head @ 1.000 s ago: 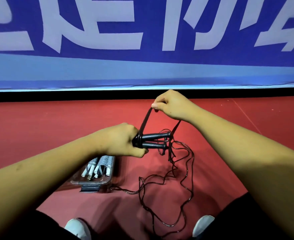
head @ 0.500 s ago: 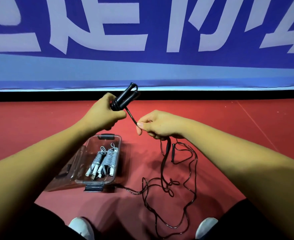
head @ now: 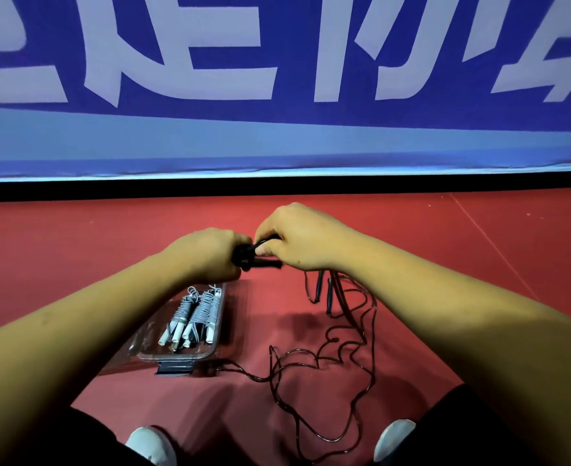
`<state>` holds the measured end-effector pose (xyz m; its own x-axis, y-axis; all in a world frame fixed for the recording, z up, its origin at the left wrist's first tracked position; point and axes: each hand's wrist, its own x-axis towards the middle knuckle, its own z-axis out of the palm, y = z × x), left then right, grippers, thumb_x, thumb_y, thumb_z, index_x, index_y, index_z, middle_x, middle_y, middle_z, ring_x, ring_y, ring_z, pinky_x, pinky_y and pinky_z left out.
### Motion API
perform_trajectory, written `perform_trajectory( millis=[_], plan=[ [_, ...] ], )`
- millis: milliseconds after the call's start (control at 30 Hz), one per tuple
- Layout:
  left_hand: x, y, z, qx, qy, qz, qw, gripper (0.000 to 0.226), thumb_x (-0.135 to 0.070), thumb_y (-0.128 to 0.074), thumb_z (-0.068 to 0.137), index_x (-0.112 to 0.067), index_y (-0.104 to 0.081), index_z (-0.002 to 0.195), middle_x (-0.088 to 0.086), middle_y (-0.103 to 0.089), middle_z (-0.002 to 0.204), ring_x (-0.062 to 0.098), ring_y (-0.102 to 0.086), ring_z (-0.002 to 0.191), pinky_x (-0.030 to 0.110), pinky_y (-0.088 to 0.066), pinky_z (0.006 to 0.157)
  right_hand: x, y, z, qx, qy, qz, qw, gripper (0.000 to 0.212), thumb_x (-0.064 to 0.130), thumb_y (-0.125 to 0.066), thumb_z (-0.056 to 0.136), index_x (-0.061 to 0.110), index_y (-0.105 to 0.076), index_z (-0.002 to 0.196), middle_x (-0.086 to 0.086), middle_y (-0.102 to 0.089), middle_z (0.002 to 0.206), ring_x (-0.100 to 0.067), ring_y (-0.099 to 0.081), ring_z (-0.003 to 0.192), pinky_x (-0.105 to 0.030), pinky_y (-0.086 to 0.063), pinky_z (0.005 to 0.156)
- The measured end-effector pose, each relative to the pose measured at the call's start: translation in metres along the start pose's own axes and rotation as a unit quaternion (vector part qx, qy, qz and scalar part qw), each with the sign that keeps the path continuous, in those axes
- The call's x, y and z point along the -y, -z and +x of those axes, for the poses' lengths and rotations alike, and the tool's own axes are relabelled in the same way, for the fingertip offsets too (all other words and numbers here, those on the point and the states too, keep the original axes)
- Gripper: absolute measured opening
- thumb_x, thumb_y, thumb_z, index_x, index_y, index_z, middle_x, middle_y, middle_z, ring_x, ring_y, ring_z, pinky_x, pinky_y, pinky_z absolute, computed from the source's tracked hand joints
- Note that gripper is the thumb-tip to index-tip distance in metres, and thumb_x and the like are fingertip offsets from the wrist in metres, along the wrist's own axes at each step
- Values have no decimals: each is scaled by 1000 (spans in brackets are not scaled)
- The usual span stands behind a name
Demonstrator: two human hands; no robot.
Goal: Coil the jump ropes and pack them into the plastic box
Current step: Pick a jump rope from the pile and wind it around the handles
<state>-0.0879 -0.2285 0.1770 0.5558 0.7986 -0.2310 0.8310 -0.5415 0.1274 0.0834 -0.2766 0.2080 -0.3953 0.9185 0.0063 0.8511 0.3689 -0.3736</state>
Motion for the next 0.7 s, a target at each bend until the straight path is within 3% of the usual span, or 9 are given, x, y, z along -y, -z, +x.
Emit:
perform_trajectory(
  millis=[67,133,267,367,467,500,600,700],
  plan=[
    [-15,1,-4,41,-45,46,997,20,-19,-63,83,-24,-63,103,1,-70,94,28,-63,93,27,-41,68,-8,2,1,-6,-11,15,1000,12,30,-65,88,27,-75,94,10,-71,86,-13,-61,85,-33,-52,75],
    [-23,2,-7,66,-76,48,994,12,-25,-67,83,-27,-55,85,-6,-60,75,23,-59,79,28,-43,65,-18,2,2,-3,-19,61,998,8,28,-70,84,25,-76,90,9,-73,84,-12,-64,85,-36,-53,78],
    [-21,6,-15,75,-86,-114,987,29,-47,-74,80,-28,-55,70,-15,-52,54,2,-49,53,16,-36,52,-28,6,5,-8,-10,175,984,9,19,-75,82,14,-78,88,3,-74,80,-6,-66,76,-28,-52,77],
    [-18,6,-18,43,-103,-249,962,20,-36,-75,81,-19,-65,81,-13,-49,56,6,-42,50,23,-33,52,-39,8,7,-3,-18,232,972,9,20,-72,86,17,-78,91,4,-74,79,1,-60,67,-16,-45,68],
    [-18,10,-22,0,-110,-334,936,16,-27,-73,79,-16,-64,86,-11,-46,56,8,-39,49,23,-30,50,-54,5,5,20,-47,292,955,20,12,-63,91,26,-78,88,-25,-68,88,-19,-52,70,-30,-42,66],
    [-19,12,-22,-19,-111,-350,930,14,-25,-73,81,-17,-65,89,-10,-46,56,10,-39,49,23,-31,48,-57,3,5,17,-56,326,944,27,4,-59,89,24,-77,83,-26,-65,79,-19,-50,66,-28,-42,61],
    [-13,16,-18,-77,-76,-438,892,22,-21,-73,82,-27,-59,98,0,-47,58,18,-39,50,28,-34,45,-52,-9,7,-1,-76,447,891,35,-5,-55,88,19,-66,65,-5,-48,58,-12,-41,51,-22,-33,48],
    [-2,22,-14,-97,-74,-501,857,45,-20,-71,79,-35,-52,117,15,-48,72,21,-37,55,30,-33,47,-41,-25,13,14,-61,474,878,30,12,-51,99,24,-69,79,-2,-38,59,-16,-36,54,-26,-33,51]
  ],
)
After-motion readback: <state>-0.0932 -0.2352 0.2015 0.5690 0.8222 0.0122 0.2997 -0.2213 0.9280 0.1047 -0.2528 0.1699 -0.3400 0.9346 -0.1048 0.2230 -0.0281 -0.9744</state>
